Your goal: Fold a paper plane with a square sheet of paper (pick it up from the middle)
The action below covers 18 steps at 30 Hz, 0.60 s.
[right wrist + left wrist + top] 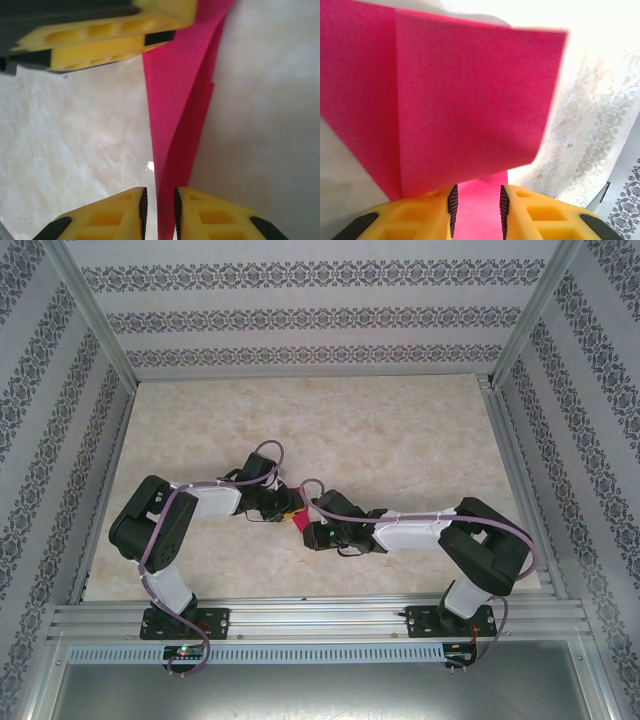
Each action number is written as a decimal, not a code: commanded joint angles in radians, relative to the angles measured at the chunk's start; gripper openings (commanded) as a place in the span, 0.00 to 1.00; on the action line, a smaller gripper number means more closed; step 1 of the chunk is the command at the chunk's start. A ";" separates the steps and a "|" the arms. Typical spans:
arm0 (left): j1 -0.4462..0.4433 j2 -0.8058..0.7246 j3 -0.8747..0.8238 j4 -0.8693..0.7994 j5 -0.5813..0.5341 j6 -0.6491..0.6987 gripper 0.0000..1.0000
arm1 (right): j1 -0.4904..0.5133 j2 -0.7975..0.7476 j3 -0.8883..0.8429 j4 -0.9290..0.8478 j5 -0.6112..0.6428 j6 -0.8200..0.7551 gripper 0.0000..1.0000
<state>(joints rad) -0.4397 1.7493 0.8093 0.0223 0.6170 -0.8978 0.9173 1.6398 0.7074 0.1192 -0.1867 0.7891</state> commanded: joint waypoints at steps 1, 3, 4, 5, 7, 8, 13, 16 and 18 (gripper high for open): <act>-0.008 -0.006 -0.010 -0.091 -0.047 -0.003 0.33 | -0.012 0.027 -0.013 0.126 -0.054 0.069 0.20; -0.008 -0.007 -0.009 -0.089 -0.048 -0.006 0.33 | -0.012 0.032 -0.014 0.129 -0.056 0.062 0.17; -0.008 -0.007 -0.009 -0.088 -0.048 -0.007 0.33 | -0.011 0.032 -0.015 0.132 -0.060 0.057 0.15; -0.008 -0.007 -0.010 -0.087 -0.047 -0.007 0.33 | -0.011 0.033 -0.017 0.134 -0.061 0.053 0.15; -0.007 -0.009 -0.009 -0.091 -0.048 -0.007 0.33 | -0.012 0.030 -0.017 0.111 -0.051 0.047 0.17; -0.009 -0.010 -0.009 -0.094 -0.049 -0.004 0.33 | -0.008 0.027 -0.013 0.095 -0.045 0.036 0.22; -0.008 -0.011 -0.004 -0.099 -0.048 -0.004 0.33 | 0.064 0.011 0.092 -0.166 0.143 -0.071 0.35; -0.009 -0.010 -0.004 -0.096 -0.046 -0.007 0.32 | 0.104 0.031 0.160 -0.297 0.254 -0.129 0.39; -0.008 -0.011 -0.004 -0.098 -0.046 -0.005 0.32 | 0.122 0.047 0.192 -0.347 0.294 -0.157 0.41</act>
<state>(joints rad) -0.4397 1.7454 0.8093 0.0109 0.6132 -0.8978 1.0168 1.6638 0.8471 -0.0784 -0.0265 0.7113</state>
